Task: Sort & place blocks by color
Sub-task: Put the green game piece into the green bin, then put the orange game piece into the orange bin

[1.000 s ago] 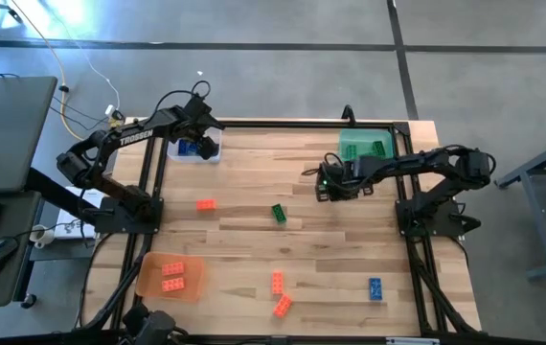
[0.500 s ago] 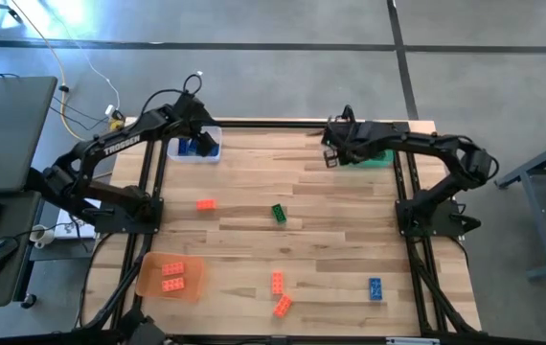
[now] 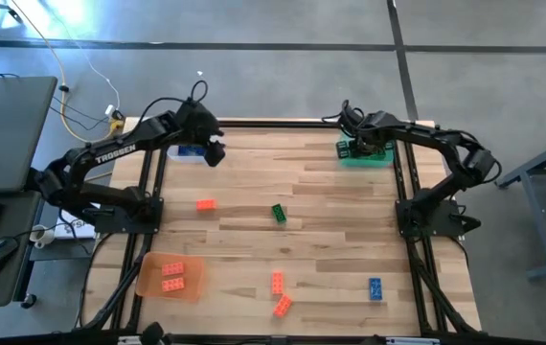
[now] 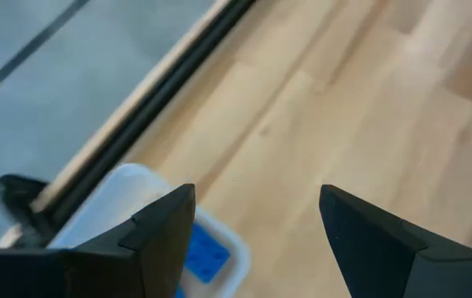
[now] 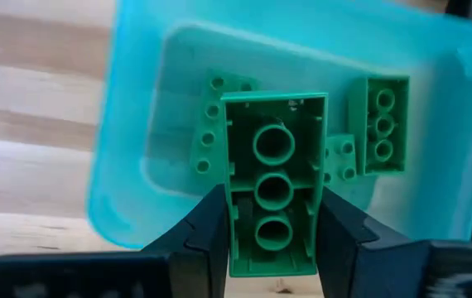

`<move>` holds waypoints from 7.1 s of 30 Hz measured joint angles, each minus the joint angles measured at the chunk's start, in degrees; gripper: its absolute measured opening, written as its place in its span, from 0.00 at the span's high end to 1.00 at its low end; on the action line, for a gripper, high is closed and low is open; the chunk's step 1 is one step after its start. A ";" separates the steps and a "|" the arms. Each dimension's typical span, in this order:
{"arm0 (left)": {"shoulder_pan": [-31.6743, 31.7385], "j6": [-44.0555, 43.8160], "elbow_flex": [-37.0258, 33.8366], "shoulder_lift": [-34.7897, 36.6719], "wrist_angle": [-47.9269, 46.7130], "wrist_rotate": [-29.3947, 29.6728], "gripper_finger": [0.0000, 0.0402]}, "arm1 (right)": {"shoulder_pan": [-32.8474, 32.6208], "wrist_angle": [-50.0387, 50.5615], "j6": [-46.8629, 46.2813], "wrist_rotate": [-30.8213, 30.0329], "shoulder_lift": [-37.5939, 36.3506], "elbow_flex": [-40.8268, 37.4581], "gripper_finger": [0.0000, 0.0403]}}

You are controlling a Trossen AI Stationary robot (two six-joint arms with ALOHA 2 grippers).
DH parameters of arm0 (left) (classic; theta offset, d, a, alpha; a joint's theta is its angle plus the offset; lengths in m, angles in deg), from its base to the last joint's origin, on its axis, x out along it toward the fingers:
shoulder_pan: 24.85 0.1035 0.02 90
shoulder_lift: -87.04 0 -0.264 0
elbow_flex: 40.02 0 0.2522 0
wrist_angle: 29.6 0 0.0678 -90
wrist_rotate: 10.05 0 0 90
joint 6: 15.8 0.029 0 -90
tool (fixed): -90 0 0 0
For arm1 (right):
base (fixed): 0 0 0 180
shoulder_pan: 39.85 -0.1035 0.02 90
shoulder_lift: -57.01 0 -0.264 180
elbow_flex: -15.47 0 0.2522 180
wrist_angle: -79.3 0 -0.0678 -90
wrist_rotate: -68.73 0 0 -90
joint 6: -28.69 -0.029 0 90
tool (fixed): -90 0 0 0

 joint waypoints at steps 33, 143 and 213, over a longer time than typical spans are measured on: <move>-23.54 -5.69 -0.02 0.00 12.34 0.25 0.39 | 4.38 3.76 3.28 -0.17 0.01 4.16 0.43; -45.40 -49.60 11.10 -0.61 -24.57 17.41 0.39 | -68.83 -30.89 56.59 29.19 33.26 29.99 0.44; -45.34 -23.91 11.10 -0.50 -16.66 8.59 0.39 | -66.24 21.52 39.45 -10.27 38.77 64.75 0.72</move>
